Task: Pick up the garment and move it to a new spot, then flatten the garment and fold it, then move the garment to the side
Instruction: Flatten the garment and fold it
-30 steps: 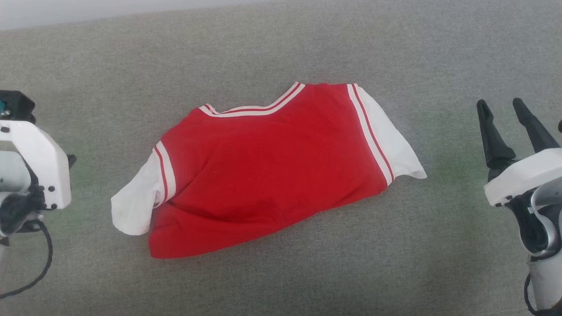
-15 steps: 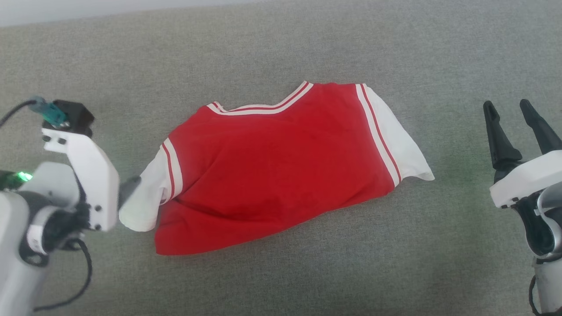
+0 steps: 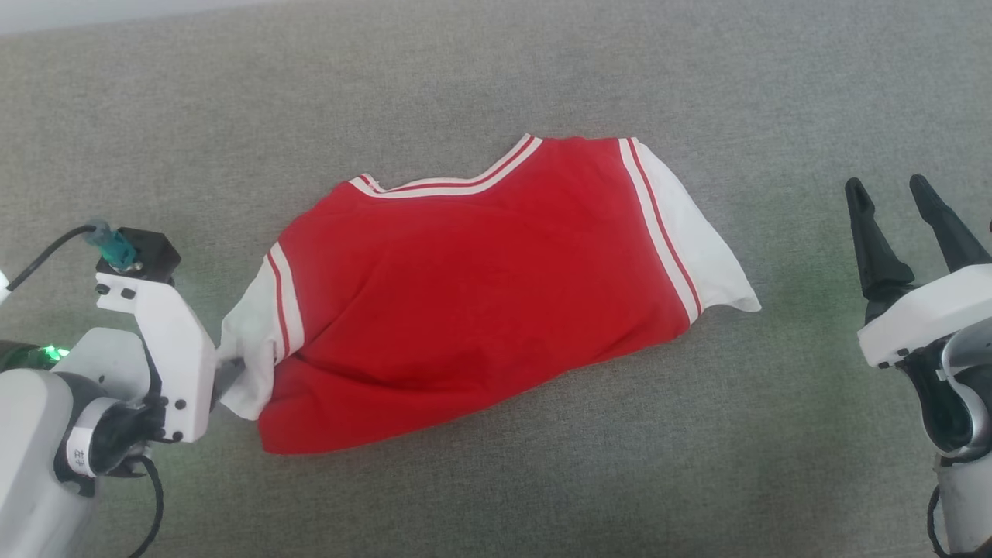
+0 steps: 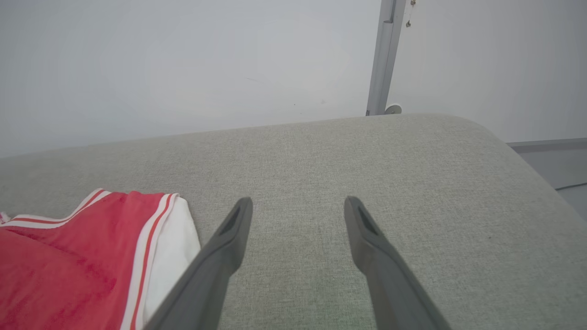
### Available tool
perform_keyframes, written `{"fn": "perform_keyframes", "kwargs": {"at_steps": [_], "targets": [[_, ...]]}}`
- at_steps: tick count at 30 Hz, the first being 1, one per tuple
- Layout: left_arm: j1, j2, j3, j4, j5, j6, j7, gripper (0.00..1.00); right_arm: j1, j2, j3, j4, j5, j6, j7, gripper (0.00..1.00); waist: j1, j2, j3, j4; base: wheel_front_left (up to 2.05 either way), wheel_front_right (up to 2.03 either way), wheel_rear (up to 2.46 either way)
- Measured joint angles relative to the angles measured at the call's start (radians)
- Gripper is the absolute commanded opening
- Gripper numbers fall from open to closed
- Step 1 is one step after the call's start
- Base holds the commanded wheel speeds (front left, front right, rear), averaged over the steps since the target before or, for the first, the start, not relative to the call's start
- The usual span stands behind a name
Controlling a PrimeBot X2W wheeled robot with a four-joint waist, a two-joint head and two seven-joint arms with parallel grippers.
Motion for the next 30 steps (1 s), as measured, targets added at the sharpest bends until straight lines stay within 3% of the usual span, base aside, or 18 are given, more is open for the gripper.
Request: {"fn": "perform_keyframes", "kwargs": {"at_steps": [5,6,7,8,19,30], "targets": [[-0.023,-0.017,0.005,0.085,-0.030,-0.039,-0.034,1.00,-0.002,0.000,0.001,0.002,0.002,0.000,0.000,1.00,0.0000,0.0000,0.013,-0.007,0.00,0.00,0.00],[-0.026,-0.017,0.003,0.092,-0.033,-0.051,-0.034,0.88,-0.002,0.000,0.000,0.002,0.002,0.000,0.000,1.00,0.0000,0.0000,0.014,-0.007,0.00,0.00,0.00],[-0.029,-0.017,0.002,0.100,-0.037,-0.060,-0.034,0.40,-0.002,0.000,0.000,0.003,0.002,0.000,-0.001,1.00,0.0000,0.0001,0.015,-0.007,0.00,0.00,0.00],[-0.034,-0.017,-0.002,0.105,-0.040,-0.069,-0.032,0.00,-0.002,0.000,-0.001,0.003,0.001,0.000,-0.001,1.00,0.0000,0.0000,0.015,-0.006,0.00,0.00,0.00],[-0.047,-0.003,-0.008,0.092,-0.040,-0.106,-0.053,0.00,-0.003,0.000,-0.013,0.004,-0.003,0.000,-0.002,1.00,0.0000,0.0000,0.013,0.008,0.00,0.00,0.00],[-0.121,0.099,0.045,0.104,0.036,-0.095,-0.130,0.00,-0.003,0.000,-0.015,0.004,-0.005,0.000,-0.002,1.00,0.0000,0.0000,0.009,0.012,0.00,0.00,0.00]]}}
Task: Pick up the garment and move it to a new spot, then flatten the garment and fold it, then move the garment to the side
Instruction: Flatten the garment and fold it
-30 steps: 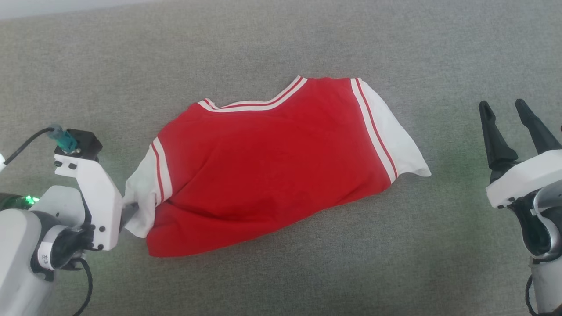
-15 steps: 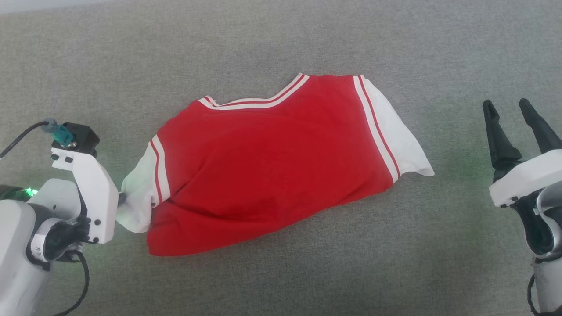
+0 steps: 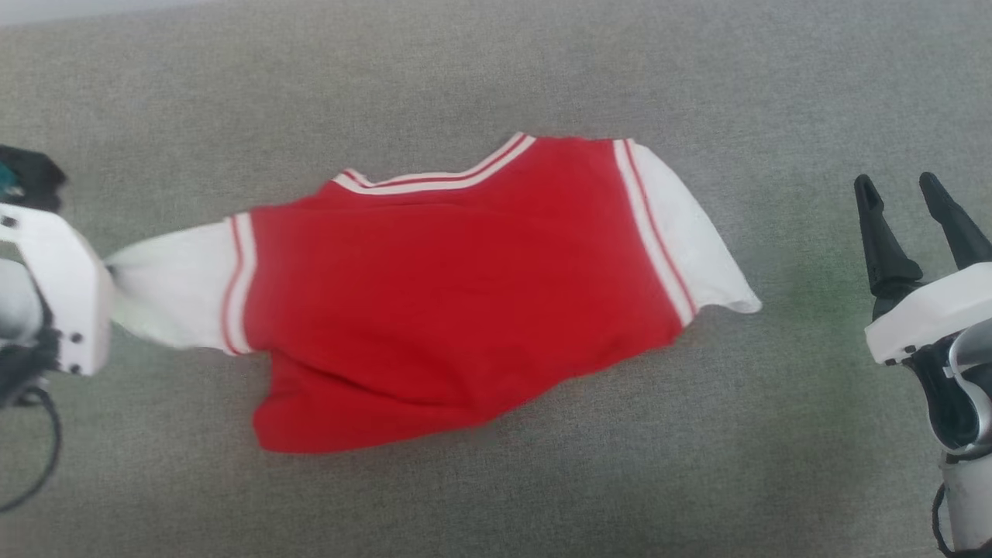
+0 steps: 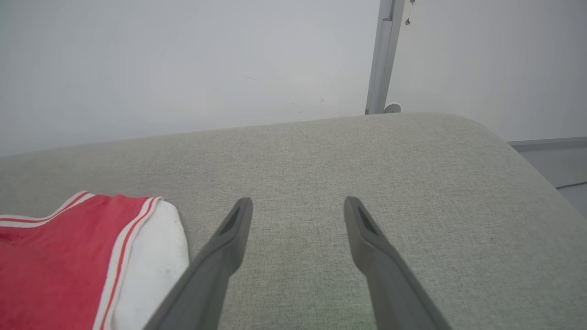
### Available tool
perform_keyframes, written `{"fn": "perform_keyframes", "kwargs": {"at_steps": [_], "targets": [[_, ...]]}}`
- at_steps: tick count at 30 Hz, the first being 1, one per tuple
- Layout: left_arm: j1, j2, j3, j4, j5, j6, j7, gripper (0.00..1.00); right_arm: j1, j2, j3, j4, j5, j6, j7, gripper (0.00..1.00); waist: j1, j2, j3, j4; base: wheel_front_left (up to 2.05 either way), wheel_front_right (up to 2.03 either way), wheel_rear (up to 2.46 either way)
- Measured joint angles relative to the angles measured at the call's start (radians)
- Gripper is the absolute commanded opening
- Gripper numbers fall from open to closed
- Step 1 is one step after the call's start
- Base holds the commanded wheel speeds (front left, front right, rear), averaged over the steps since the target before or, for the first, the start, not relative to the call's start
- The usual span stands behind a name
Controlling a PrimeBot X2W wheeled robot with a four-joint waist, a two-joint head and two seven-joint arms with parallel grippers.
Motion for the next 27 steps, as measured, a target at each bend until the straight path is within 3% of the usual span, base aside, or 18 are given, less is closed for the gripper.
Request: {"fn": "perform_keyframes", "kwargs": {"at_steps": [7,15,16,17,18,20,21,27], "targets": [[-0.051,0.034,0.006,0.110,0.052,-0.007,-0.067,0.00,-0.011,-0.002,0.006,-0.002,0.000,0.000,0.000,1.00,0.0000,0.0000,0.013,-0.011,0.00,0.00,0.00],[-0.086,-0.027,-0.012,0.264,0.043,-0.026,-0.118,0.00,-0.019,-0.003,0.011,-0.002,0.002,0.000,0.000,1.00,0.0000,0.0000,0.032,-0.023,0.00,0.00,0.00],[-0.092,-0.035,-0.011,0.278,0.041,-0.026,-0.127,0.15,-0.020,-0.004,0.012,-0.002,0.002,0.000,0.000,1.00,0.0000,0.0000,0.033,-0.023,0.00,0.00,0.00],[-0.098,-0.040,-0.012,0.293,0.041,-0.028,-0.135,0.40,-0.021,-0.004,0.014,0.000,0.002,0.000,0.000,1.00,0.0000,0.0000,0.034,-0.023,0.00,0.00,0.00],[-0.105,-0.046,-0.011,0.306,0.041,-0.028,-0.144,0.40,-0.022,-0.003,0.015,0.000,0.002,0.000,0.000,1.00,0.0000,0.0000,0.033,-0.022,0.00,0.00,0.00],[-0.114,-0.056,-0.011,0.327,0.034,-0.032,-0.152,0.88,-0.025,-0.004,0.015,0.001,0.002,0.000,0.001,1.00,0.0000,0.0000,0.030,-0.019,0.00,0.00,0.00],[-0.121,-0.060,-0.011,0.335,0.032,-0.033,-0.151,1.00,-0.025,-0.005,0.015,0.002,0.002,0.000,0.001,1.00,0.0000,0.0000,0.028,-0.017,0.00,0.00,0.00],[-0.138,-0.064,-0.011,0.338,0.013,-0.035,-0.131,1.00,-0.022,-0.007,0.014,0.003,-0.001,0.000,0.003,1.00,0.0000,0.0000,0.008,-0.001,0.00,0.00,0.00]]}}
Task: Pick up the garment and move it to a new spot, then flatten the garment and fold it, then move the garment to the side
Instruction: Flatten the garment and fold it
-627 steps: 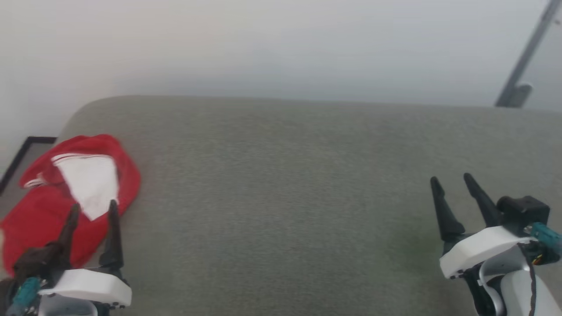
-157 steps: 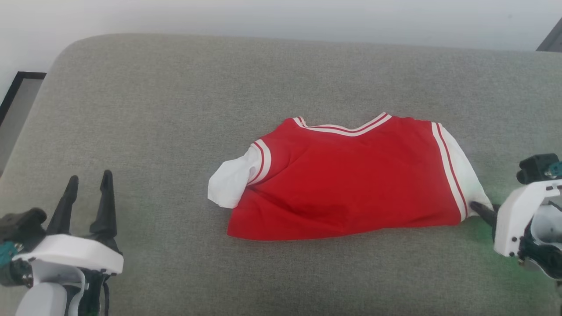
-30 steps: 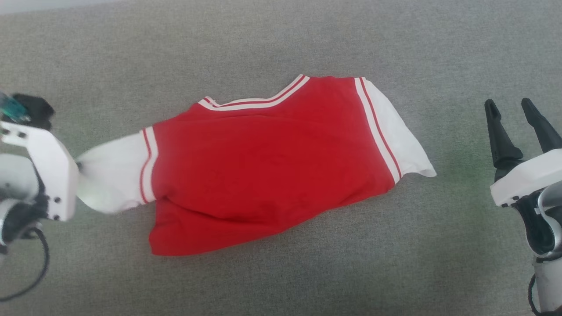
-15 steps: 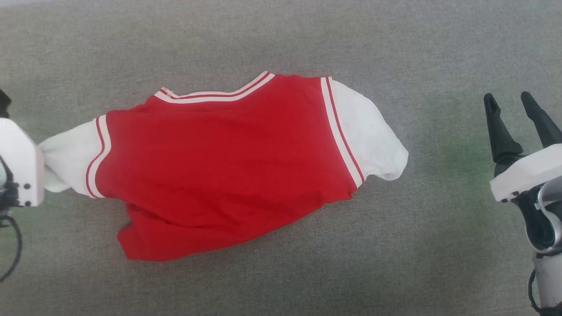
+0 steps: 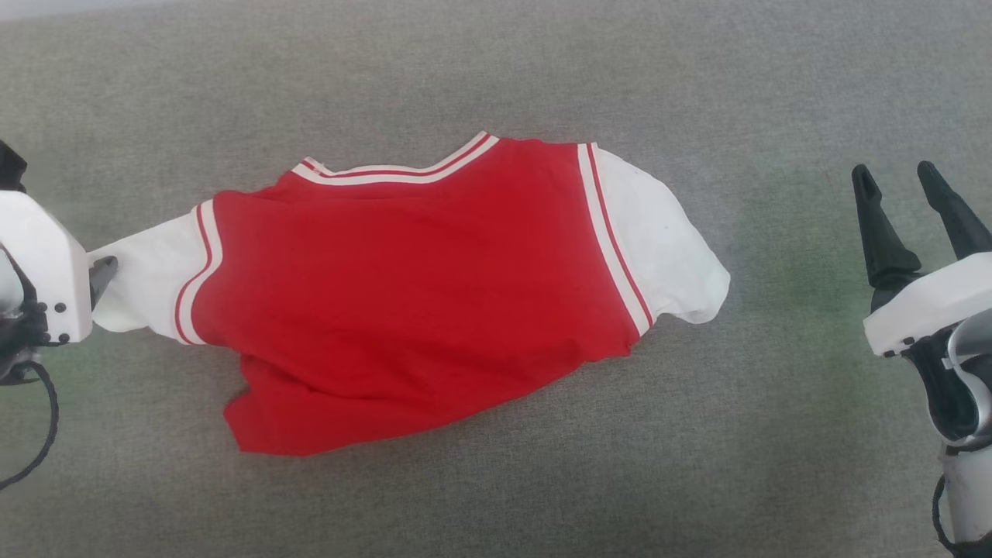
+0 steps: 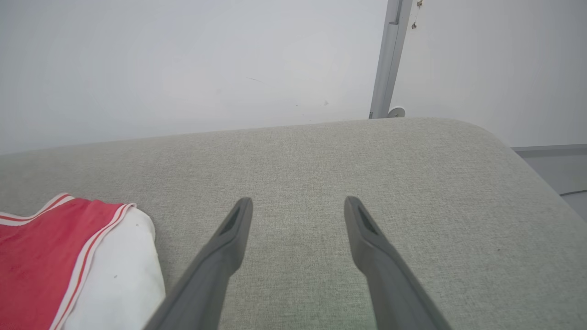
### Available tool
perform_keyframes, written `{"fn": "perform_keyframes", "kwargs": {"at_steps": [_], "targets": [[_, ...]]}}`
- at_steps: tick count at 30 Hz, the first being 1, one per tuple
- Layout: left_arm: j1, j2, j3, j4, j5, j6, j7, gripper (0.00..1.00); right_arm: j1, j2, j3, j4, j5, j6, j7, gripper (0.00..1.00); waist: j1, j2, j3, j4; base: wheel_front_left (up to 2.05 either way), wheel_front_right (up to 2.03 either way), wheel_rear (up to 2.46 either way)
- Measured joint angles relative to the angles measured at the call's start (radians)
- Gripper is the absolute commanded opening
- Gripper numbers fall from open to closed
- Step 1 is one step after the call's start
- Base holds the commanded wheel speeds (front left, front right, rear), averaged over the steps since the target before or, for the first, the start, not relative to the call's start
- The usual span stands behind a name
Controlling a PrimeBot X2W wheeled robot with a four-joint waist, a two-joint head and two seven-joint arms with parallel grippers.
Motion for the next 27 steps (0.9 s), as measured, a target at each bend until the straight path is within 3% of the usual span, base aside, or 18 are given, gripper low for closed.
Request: {"fn": "perform_keyframes", "kwargs": {"at_steps": [8,18,21,27], "targets": [[-0.003,0.015,-0.016,-0.028,-0.005,0.017,0.063,1.00,0.006,-0.002,0.002,-0.009,0.000,0.000,0.009,1.00,0.0000,0.0000,-0.005,0.010,0.00,0.00,0.00],[-0.011,0.000,-0.016,0.040,-0.032,0.036,0.109,1.00,0.013,-0.013,0.011,-0.035,0.006,0.000,0.038,1.00,0.0000,0.0001,0.025,-0.004,0.00,0.00,0.00],[-0.029,-0.011,-0.024,0.054,-0.041,0.031,0.141,0.00,0.018,-0.020,0.028,-0.044,0.022,0.000,0.071,1.00,0.0000,0.0000,0.028,-0.003,0.00,0.00,0.00],[-0.050,-0.039,-0.041,0.061,-0.040,0.007,0.105,0.00,0.023,-0.054,0.128,-0.075,0.094,0.000,0.210,1.00,0.0000,0.0001,0.029,0.012,0.00,0.00,0.00]]}}
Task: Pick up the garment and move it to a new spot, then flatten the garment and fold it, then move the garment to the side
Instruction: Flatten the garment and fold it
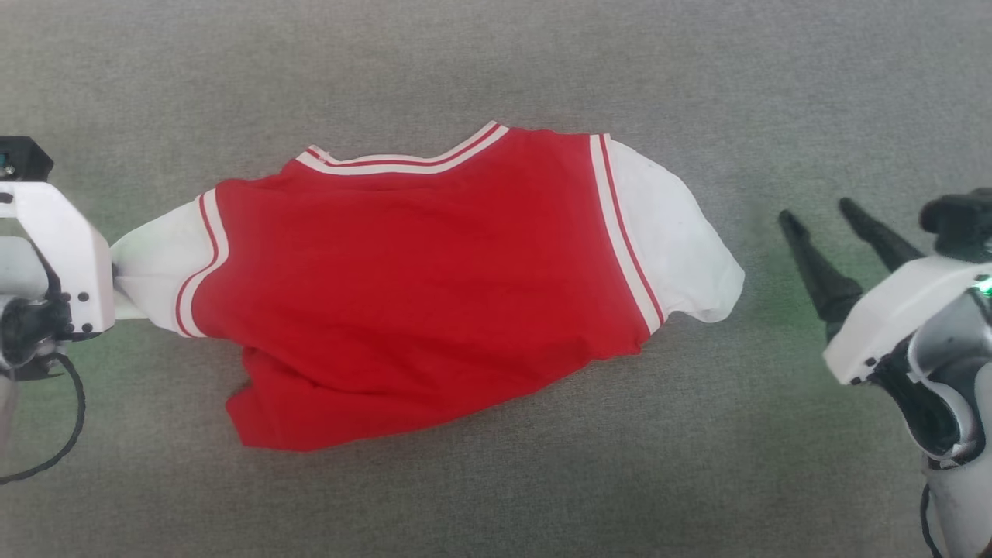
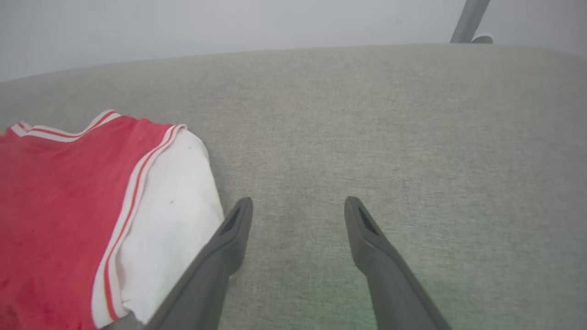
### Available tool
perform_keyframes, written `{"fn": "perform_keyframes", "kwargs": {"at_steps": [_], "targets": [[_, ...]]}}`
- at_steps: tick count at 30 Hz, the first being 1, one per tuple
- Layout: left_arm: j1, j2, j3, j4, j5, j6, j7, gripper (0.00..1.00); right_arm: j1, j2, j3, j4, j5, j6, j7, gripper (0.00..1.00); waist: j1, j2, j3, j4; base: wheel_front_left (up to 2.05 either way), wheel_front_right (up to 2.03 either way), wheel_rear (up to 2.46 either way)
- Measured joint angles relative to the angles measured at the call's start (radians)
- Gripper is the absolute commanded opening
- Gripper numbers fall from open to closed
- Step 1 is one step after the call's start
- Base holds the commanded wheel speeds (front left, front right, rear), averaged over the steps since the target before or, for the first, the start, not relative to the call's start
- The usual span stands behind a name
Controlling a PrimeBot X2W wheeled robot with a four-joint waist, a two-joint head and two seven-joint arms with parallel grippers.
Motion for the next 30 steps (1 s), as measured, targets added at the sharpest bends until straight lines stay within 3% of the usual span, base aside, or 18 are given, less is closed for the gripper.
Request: {"fn": "perform_keyframes", "kwargs": {"at_steps": [11,20,21,22,30], "targets": [[-0.060,-0.048,-0.027,0.037,0.008,-0.020,-0.047,0.00,-0.045,-0.056,0.100,-0.046,0.104,0.000,0.253,1.00,0.0000,-0.0001,0.010,0.051,0.00,0.00,0.00],[-0.107,-0.100,-0.048,0.063,0.012,-0.041,-0.095,0.00,-0.097,-0.059,0.131,0.042,0.097,0.000,0.457,1.00,0.0000,0.0000,0.035,0.100,0.00,0.00,0.00],[-0.111,-0.103,-0.049,0.067,0.011,-0.043,-0.100,0.00,-0.105,-0.062,0.139,0.047,0.096,0.000,0.477,0.40,0.0000,0.0000,0.037,0.105,0.00,0.00,0.00],[-0.116,-0.108,-0.051,0.072,0.010,-0.044,-0.105,0.00,-0.113,-0.066,0.144,0.049,0.092,0.000,0.488,0.00,0.0000,0.0000,0.039,0.109,0.00,0.00,0.00],[-0.146,-0.135,-0.058,0.126,0.010,-0.051,-0.153,0.00,-0.185,-0.060,0.167,0.097,0.102,0.000,0.481,0.00,0.0000,-0.0001,0.012,0.124,0.00,0.00,0.00]]}}
